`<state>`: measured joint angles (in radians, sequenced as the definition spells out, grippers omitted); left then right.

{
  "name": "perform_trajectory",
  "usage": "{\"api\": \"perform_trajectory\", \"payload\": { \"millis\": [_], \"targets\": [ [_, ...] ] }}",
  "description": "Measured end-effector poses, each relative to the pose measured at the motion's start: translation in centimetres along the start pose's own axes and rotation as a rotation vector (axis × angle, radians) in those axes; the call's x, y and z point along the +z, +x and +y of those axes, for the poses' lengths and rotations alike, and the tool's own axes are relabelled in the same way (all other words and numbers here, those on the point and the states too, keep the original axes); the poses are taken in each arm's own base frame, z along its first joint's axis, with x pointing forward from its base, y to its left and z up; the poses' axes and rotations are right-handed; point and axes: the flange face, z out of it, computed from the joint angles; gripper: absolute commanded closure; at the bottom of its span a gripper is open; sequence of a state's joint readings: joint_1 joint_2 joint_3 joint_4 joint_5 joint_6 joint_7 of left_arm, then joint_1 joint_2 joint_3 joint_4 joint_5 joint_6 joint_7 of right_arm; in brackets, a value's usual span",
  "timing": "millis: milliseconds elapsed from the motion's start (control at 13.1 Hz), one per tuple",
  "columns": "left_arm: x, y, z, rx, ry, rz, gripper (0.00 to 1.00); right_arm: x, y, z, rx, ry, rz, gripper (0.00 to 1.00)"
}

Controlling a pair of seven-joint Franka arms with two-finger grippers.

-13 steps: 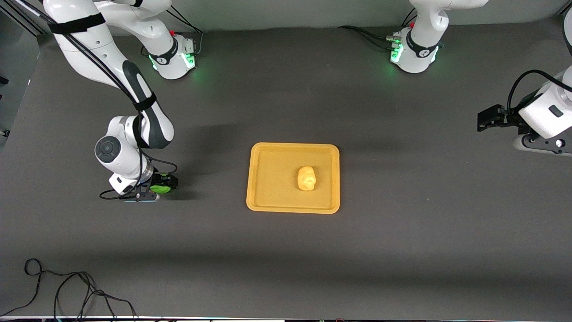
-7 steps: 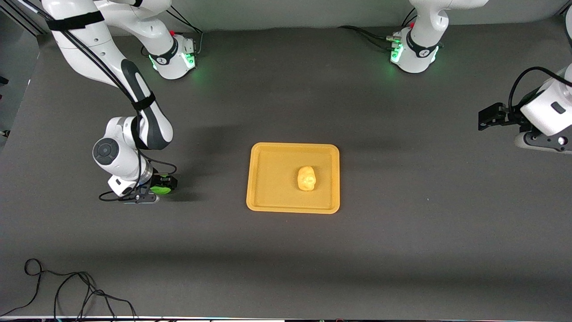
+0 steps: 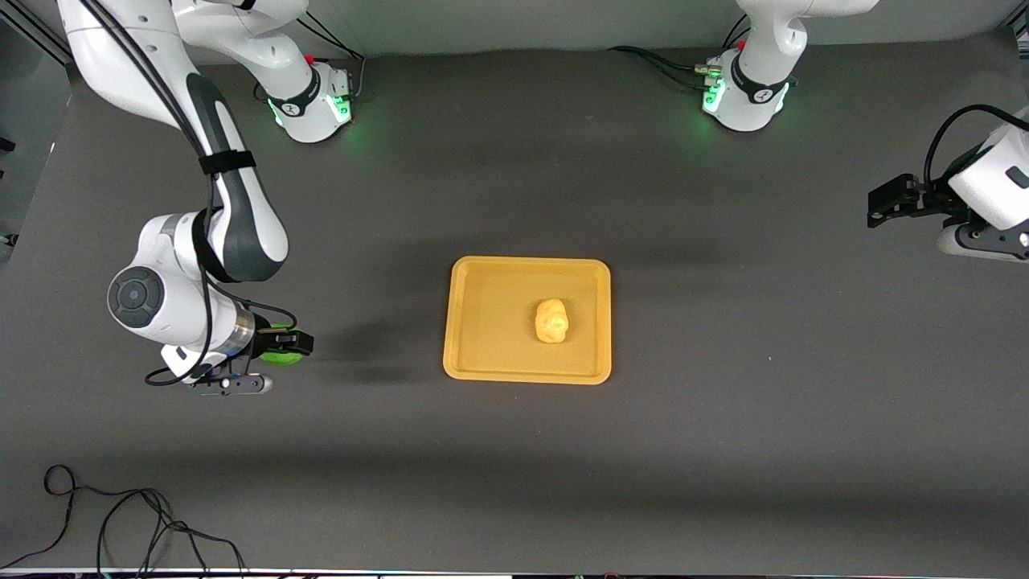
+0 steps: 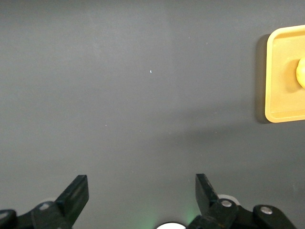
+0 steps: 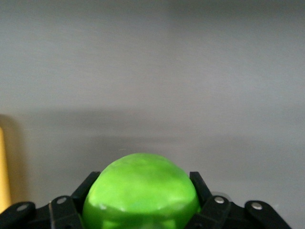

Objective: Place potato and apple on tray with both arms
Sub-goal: 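Carry the apple with the right gripper onto the tray beside the potato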

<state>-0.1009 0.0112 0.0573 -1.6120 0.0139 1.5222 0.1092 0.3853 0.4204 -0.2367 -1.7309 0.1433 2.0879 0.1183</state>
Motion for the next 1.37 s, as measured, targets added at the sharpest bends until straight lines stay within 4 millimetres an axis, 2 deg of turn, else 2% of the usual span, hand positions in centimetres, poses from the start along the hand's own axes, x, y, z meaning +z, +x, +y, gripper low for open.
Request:
{"api": "perform_trajectory", "payload": {
  "millis": [152, 305, 381, 534, 610, 762, 991, 1143, 1296, 1372],
  "targets": [
    [0.2, 0.0, 0.0, 0.0, 0.0, -0.005, 0.0, -3.4, -0.1, -5.7, 0.055, -0.001, -0.008, 0.63],
    [0.3, 0.0, 0.0, 0.0, -0.001, -0.005, 0.0, -4.3, -0.8, -11.5, 0.133, -0.005, -0.001, 0.63],
    [0.3, 0.0, 0.0, 0.0, -0.001, -0.006, 0.0, -3.6, -1.4, -14.6, 0.181, -0.012, -0.001, 0.63],
    [0.3, 0.0, 0.0, 0.0, -0.001, -0.005, 0.0, -1.0, -2.6, -20.7, 0.252, -0.037, -0.001, 0.63],
    [0.3, 0.1, 0.0, 0.0, -0.001, -0.005, 0.0, 0.8, -3.0, -23.4, 0.284, -0.052, 0.001, 0.63],
    [0.4, 0.1, 0.0, 0.0, 0.0, 0.0, 0.0, 4.9, -3.5, -27.6, 0.349, -0.062, 0.029, 0.61],
    [0.6, 0.3, 0.1, -0.02, -0.008, 0.006, 0.0, 10.4, -3.9, -31.3, 0.454, -0.027, 0.096, 0.59],
    [0.6, 0.3, 0.1, -0.027, -0.01, 0.006, 0.0, 12.9, -4.9, -33.0, 0.487, -0.009, 0.085, 0.48],
    [0.7, 0.3, 0.1, -0.028, -0.01, 0.005, 0.0, 14.5, -5.5, -34.0, 0.496, 0.011, 0.081, 0.47],
    [0.7, 0.3, 0.1, -0.028, -0.01, 0.004, 0.0, 15.0, -5.5, -34.1, 0.497, 0.016, 0.082, 0.34]
  ]
}}
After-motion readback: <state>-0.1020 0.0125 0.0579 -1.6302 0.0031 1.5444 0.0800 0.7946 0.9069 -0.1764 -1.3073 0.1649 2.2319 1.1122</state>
